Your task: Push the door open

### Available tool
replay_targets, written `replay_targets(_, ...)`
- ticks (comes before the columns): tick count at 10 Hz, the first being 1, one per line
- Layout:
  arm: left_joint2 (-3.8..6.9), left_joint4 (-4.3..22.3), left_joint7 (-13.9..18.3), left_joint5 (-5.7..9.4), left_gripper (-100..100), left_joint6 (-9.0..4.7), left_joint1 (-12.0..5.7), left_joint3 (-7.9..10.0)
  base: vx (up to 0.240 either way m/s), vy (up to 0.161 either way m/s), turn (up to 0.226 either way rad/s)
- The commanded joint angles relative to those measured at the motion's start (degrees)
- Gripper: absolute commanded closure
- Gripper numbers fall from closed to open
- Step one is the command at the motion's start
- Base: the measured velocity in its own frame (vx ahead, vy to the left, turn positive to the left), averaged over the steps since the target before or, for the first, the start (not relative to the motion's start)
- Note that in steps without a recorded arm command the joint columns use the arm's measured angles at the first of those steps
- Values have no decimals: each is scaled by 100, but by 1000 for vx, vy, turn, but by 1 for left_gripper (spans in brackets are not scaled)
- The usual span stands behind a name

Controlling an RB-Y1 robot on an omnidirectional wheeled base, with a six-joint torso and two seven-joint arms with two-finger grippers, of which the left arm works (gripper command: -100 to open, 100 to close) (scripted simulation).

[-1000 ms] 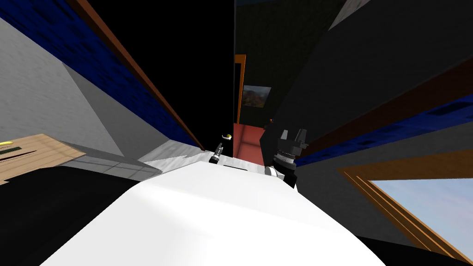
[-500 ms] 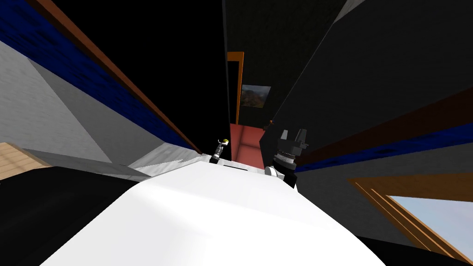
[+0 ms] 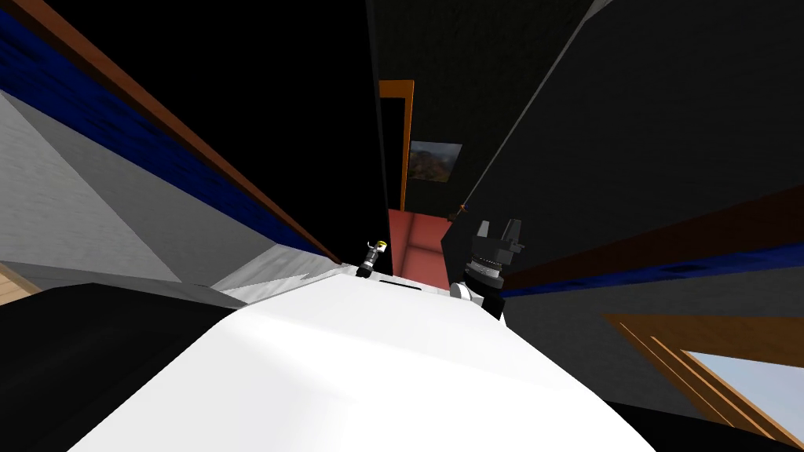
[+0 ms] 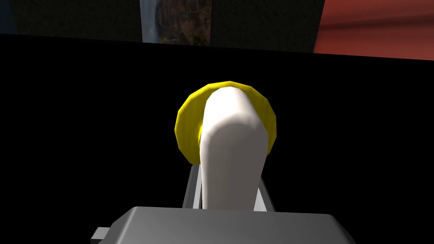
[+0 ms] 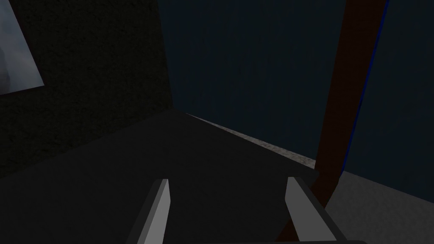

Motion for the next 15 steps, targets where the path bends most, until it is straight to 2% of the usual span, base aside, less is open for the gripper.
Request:
replay_targets(1,-4,6,1,-2,100,-1,17,-8,-13,1,-14)
replay_targets(4,-4,6,1,-2,100,-1,17,-8,0,0,0)
replay_targets(7,10,34,-42,61,100,12,-29,143,150,-45,38)
replay_targets(15,4,166,-207,296,100,16,-111,698,202,-66,59)
